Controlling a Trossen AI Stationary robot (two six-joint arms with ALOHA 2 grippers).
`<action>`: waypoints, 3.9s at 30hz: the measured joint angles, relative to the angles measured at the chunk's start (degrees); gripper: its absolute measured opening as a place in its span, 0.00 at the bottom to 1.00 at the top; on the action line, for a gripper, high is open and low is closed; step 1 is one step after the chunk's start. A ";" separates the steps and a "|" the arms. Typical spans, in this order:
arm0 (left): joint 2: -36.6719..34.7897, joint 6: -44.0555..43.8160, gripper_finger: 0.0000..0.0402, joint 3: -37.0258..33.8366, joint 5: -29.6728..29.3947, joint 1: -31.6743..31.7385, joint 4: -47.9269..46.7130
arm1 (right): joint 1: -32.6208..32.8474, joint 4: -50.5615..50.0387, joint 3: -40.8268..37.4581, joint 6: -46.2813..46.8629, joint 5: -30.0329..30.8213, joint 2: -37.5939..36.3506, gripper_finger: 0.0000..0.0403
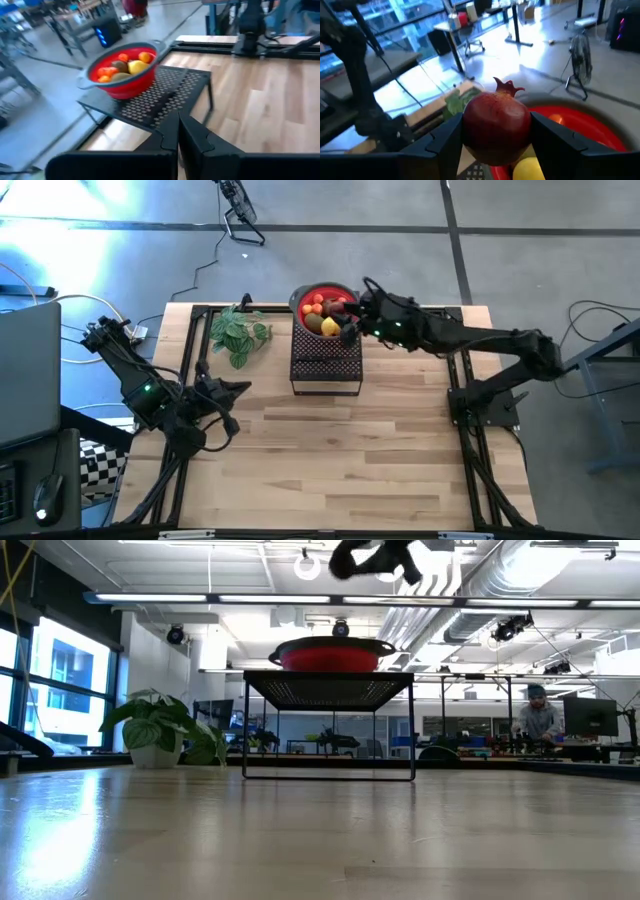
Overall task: Pick & Place Fruit
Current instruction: Put the pomegranate into the red strainer bowl, then return to Home Position
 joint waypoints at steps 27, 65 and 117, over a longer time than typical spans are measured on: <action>-2.31 3.44 0.00 0.00 10.46 19.93 -4.63 | -9.23 -5.93 0.03 -13.44 -2.12 10.21 0.50; -2.29 3.00 0.00 0.00 12.34 20.59 -4.54 | -3.15 -7.44 -0.01 -13.40 -2.14 -2.87 0.60; -11.36 41.69 0.00 -19.52 44.56 34.69 47.46 | 15.94 -22.70 0.01 1.29 -0.56 -6.29 0.01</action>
